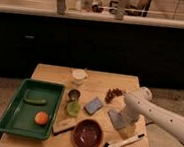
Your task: Place towel in paper cup
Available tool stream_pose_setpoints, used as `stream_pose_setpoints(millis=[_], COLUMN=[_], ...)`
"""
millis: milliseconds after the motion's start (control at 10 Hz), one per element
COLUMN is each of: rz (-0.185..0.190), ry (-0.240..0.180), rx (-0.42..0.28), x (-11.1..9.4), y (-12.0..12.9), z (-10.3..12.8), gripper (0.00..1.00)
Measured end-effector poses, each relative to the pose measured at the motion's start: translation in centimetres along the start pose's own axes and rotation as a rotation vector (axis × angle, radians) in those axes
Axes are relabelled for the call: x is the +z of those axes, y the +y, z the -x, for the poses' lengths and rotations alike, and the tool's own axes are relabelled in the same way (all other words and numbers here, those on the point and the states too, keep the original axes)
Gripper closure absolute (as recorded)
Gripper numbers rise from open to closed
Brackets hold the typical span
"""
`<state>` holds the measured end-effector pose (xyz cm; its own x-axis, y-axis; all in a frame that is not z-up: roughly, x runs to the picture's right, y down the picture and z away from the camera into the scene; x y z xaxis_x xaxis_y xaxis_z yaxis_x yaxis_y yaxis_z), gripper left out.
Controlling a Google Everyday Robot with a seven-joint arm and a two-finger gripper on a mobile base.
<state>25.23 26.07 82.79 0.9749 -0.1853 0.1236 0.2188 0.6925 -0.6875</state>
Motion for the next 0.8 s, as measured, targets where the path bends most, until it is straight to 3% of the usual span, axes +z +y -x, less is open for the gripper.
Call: stream_pose_setpoints(millis=[800], rz=[0.004], ry=[0.006], rx=[0.003], x=[-0.08], y=[0.12], z=[-0.23], gripper=[0.20])
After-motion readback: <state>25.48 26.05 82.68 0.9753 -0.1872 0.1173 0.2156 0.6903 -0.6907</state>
